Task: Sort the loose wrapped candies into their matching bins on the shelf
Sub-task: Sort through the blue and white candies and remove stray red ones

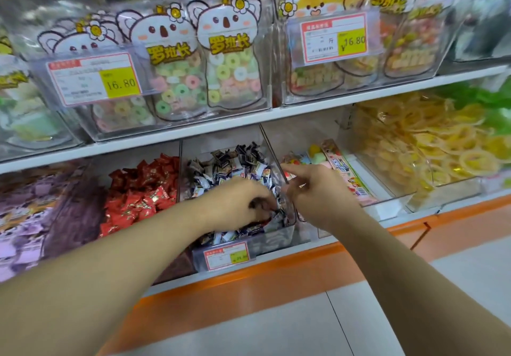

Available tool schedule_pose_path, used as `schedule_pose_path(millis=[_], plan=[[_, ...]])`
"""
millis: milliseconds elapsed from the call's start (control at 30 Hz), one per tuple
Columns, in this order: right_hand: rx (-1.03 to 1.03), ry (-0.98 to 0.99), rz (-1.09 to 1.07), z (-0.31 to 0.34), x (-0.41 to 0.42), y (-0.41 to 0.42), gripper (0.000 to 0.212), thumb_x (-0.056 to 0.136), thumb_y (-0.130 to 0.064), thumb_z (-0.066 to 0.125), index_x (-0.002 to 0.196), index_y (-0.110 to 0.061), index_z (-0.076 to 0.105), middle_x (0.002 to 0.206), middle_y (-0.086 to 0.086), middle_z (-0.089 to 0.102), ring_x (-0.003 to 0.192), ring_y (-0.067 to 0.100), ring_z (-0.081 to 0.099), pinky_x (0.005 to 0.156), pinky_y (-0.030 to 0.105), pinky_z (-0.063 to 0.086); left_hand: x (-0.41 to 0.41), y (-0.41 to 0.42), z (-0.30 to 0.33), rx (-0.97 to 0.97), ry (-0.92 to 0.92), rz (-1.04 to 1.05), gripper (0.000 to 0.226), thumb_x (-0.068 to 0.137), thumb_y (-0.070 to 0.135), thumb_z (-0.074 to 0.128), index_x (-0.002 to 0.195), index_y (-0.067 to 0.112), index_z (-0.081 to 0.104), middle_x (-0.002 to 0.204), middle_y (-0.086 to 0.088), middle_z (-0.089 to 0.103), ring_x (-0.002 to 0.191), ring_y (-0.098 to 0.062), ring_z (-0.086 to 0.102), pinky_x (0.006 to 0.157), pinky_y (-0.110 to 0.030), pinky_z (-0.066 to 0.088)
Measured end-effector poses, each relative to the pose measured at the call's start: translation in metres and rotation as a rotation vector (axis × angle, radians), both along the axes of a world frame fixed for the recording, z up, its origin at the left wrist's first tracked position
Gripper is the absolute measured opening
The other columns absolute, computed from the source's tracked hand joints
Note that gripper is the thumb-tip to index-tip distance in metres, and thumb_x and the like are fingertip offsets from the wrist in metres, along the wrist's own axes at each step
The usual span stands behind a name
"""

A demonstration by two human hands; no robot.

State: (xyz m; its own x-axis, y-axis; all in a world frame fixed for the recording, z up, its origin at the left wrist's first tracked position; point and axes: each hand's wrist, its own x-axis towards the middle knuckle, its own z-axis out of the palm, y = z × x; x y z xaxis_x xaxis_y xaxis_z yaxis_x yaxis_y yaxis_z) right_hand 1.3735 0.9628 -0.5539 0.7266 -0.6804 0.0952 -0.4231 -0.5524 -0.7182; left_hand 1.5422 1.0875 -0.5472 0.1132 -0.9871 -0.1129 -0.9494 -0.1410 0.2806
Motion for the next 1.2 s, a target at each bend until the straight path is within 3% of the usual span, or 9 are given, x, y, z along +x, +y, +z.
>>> schedule_pose_path(millis=[67, 233, 433, 533, 700, 767, 833, 967, 1200], plan=[[0.009, -0.004, -0.001, 0.0, 0.0, 0.0, 0.045, 0.1, -0.024, 0.055, 0.143, -0.037, 0.059, 0.096, -0.011, 0.072, 0.055, -0.001, 0.052, 0.048, 0.016, 0.04, -0.006, -0.003, -0.006, 0.102, 0.037, 0.003, 0.026, 0.097, 0.032, 0.069, 0.122, 0.035, 0.071, 0.112, 0.014, 0.073, 0.098, -0.007, 0.067, 0.09, -0.032, 0.056], [0.05, -0.039, -0.001, -0.002, 0.0, 0.001, 0.045, 0.098, -0.026, 0.062, 0.142, -0.037, 0.06, 0.091, -0.013, 0.074, 0.056, 0.002, 0.055, 0.057, 0.026, 0.05, 0.009, -0.001, -0.013, 0.117, -0.045, 0.038, 0.034, 0.094, 0.029, 0.072, 0.126, 0.04, 0.068, 0.119, 0.017, 0.072, 0.105, -0.008, 0.066, 0.091, -0.034, 0.056], [0.034, -0.037, 0.004, -0.001, 0.001, 0.001, 0.046, 0.098, -0.027, 0.065, 0.143, -0.036, 0.06, 0.089, -0.016, 0.072, 0.061, 0.001, 0.061, 0.053, 0.02, 0.051, 0.017, 0.001, -0.011, 0.086, -0.049, 0.1, 0.008, 0.089, 0.026, 0.079, 0.095, 0.029, 0.075, 0.09, 0.014, 0.073, 0.083, -0.001, 0.065, 0.076, -0.029, 0.056], [0.044, -0.042, 0.005, -0.001, 0.001, 0.001, 0.045, 0.099, -0.027, 0.063, 0.143, -0.035, 0.06, 0.091, -0.015, 0.072, 0.063, 0.004, 0.063, 0.054, 0.026, 0.055, 0.019, 0.006, -0.006, 0.014, 0.029, 0.191, 0.01, 0.092, 0.018, 0.075, 0.088, 0.028, 0.074, 0.083, 0.014, 0.073, 0.069, 0.003, 0.067, 0.067, -0.024, 0.057], [0.036, -0.041, 0.009, 0.0, 0.001, 0.002, 0.046, 0.099, -0.023, 0.061, 0.144, -0.033, 0.059, 0.092, -0.012, 0.072, 0.057, 0.006, 0.06, 0.051, 0.026, 0.052, 0.029, 0.013, -0.003, -0.145, -0.075, 0.384, 0.014, 0.094, 0.016, 0.071, 0.092, 0.03, 0.071, 0.097, 0.01, 0.068, 0.086, -0.01, 0.065, 0.075, -0.029, 0.052], [0.038, -0.045, 0.007, 0.001, 0.001, 0.003, 0.045, 0.099, -0.021, 0.06, 0.143, -0.034, 0.06, 0.092, -0.012, 0.073, 0.056, 0.008, 0.061, 0.049, 0.028, 0.055, 0.028, 0.015, -0.003, -0.181, -0.166, 0.342, 0.019, 0.092, 0.014, 0.072, 0.102, 0.031, 0.072, 0.106, 0.009, 0.064, 0.098, -0.012, 0.06, 0.085, -0.031, 0.051], [0.03, -0.045, 0.006, 0.001, 0.0, 0.004, 0.046, 0.099, -0.022, 0.06, 0.143, -0.035, 0.06, 0.093, -0.013, 0.073, 0.06, 0.009, 0.064, 0.051, 0.032, 0.059, 0.019, 0.015, -0.001, -0.18, -0.088, 0.213, 0.021, 0.092, 0.017, 0.075, 0.106, 0.032, 0.074, 0.105, 0.015, 0.065, 0.101, -0.006, 0.056, 0.091, -0.028, 0.049], [0.017, -0.046, 0.004, 0.0, 0.001, 0.003, 0.047, 0.098, -0.023, 0.064, 0.143, -0.035, 0.06, 0.09, -0.014, 0.073, 0.06, 0.003, 0.062, 0.055, 0.028, 0.058, 0.001, 0.011, -0.005, 0.05, 0.264, 0.145, 0.024, 0.092, 0.031, 0.076, 0.114, 0.042, 0.074, 0.094, 0.022, 0.07, 0.087, 0.004, 0.065, 0.079, -0.019, 0.052], [0.006, -0.053, -0.002, -0.002, 0.002, 0.004, 0.046, 0.099, -0.021, 0.057, 0.143, -0.035, 0.06, 0.086, -0.014, 0.072, 0.055, 0.003, 0.057, 0.051, 0.025, 0.048, -0.001, 0.007, -0.016, 0.007, 0.181, 0.172, 0.02, 0.088, 0.021, 0.081, 0.102, 0.035, 0.081, 0.093, 0.018, 0.076, 0.082, 0.006, 0.068, 0.079, -0.022, 0.059]])
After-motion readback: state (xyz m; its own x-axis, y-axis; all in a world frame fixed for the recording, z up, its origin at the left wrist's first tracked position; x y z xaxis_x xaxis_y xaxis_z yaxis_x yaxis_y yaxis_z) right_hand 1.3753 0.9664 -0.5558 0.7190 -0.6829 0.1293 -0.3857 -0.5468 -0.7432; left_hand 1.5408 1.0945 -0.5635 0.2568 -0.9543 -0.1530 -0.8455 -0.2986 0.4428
